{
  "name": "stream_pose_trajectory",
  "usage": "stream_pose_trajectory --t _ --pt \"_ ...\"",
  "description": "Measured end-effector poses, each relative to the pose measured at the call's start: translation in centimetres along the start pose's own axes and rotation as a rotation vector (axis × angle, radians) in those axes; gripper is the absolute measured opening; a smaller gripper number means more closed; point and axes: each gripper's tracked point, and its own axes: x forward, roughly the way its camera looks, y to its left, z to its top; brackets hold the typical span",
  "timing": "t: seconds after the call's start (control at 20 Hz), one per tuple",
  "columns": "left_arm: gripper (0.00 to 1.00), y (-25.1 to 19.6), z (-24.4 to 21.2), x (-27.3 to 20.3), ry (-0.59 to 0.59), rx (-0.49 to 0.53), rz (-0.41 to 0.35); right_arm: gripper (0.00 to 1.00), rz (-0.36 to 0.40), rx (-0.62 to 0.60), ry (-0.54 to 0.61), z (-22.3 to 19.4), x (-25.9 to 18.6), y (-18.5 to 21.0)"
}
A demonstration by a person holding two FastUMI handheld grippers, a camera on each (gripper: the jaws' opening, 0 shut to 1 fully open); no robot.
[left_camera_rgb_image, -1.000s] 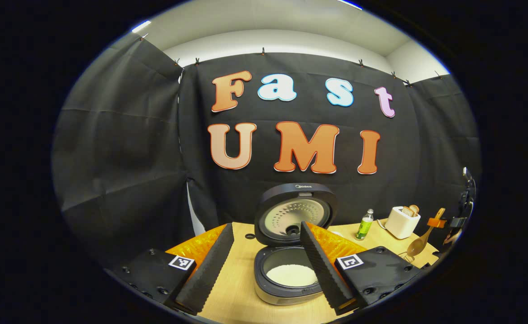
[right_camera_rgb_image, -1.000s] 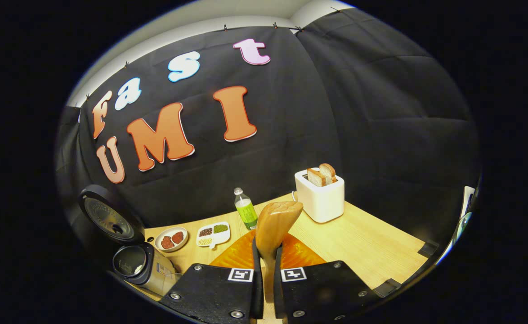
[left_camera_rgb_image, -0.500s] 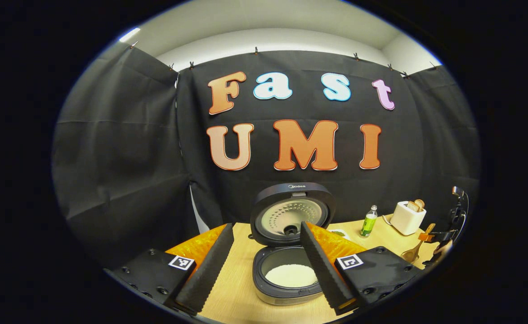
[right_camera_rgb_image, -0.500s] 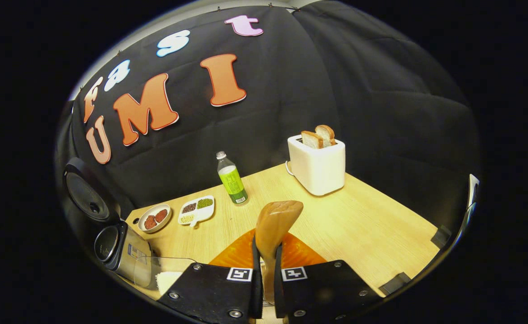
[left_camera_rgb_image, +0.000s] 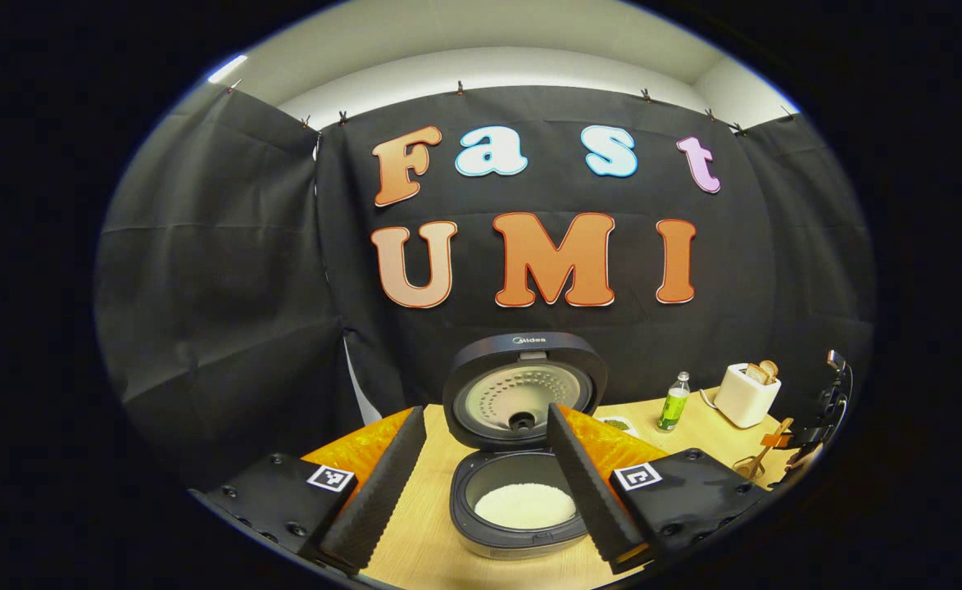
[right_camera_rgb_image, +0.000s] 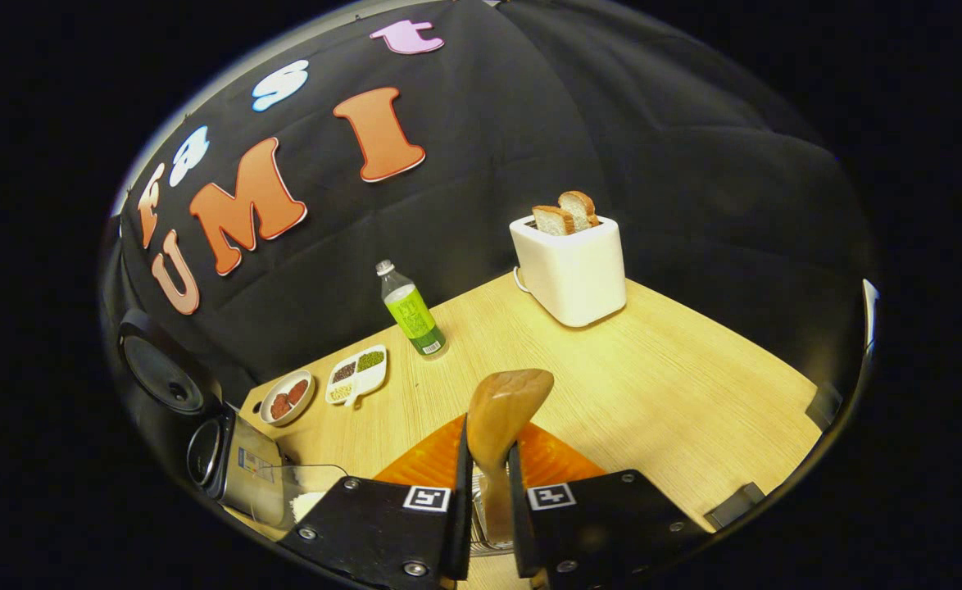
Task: Close the left gripper, press the button to open the rice cooker; take a wooden spoon from the chopstick holder with the right hand, scoop a spoonful of rice and pour it into the rice cooker, then put the wooden spoon back into the chopstick holder.
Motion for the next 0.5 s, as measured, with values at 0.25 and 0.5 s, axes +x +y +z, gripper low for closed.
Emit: stream_pose_trajectory --t 0.25,0.5 --pt "0.96 -1.5 0.5 0.2 -0.012 -0.015 -0.007 0.62 -0.026 -0.007 0.0 3.4 -2.4 -1.6" --pt "0.97 -3.3 0.8 1.1 -0.014 -0.031 -0.017 0.95 -0.04 -0.16 -0.103 9.7 -6.2 -1.2"
